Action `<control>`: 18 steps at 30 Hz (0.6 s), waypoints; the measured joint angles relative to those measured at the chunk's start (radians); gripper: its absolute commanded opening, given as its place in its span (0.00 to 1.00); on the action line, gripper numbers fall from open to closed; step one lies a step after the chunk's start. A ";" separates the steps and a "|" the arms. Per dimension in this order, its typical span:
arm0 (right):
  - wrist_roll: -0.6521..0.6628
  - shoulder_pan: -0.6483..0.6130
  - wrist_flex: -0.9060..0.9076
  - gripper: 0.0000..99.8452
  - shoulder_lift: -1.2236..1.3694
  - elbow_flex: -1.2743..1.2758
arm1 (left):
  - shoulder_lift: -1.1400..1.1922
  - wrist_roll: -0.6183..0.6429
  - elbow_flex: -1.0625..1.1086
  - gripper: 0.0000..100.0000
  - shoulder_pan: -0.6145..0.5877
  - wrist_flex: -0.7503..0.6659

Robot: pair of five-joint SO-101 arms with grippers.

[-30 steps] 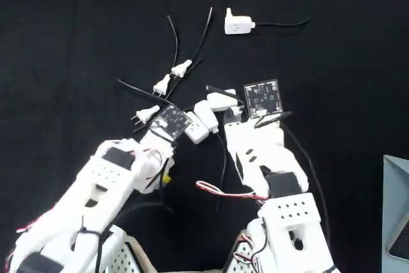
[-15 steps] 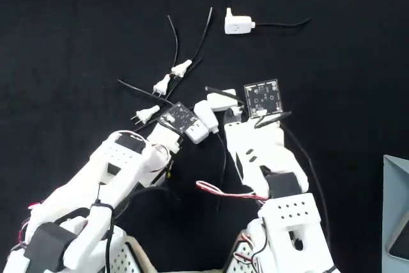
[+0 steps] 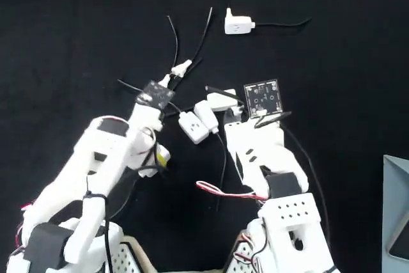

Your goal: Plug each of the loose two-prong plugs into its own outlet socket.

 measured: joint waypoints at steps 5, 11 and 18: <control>0.000 0.000 0.000 0.01 0.000 0.000 | 0.011 -0.020 -0.054 0.29 -0.083 0.009; 0.000 0.000 0.000 0.01 0.000 0.000 | 0.012 -0.072 -0.055 0.29 -0.150 -0.018; 0.000 0.000 0.000 0.01 0.000 0.000 | 0.012 -0.078 -0.106 0.29 -0.114 0.068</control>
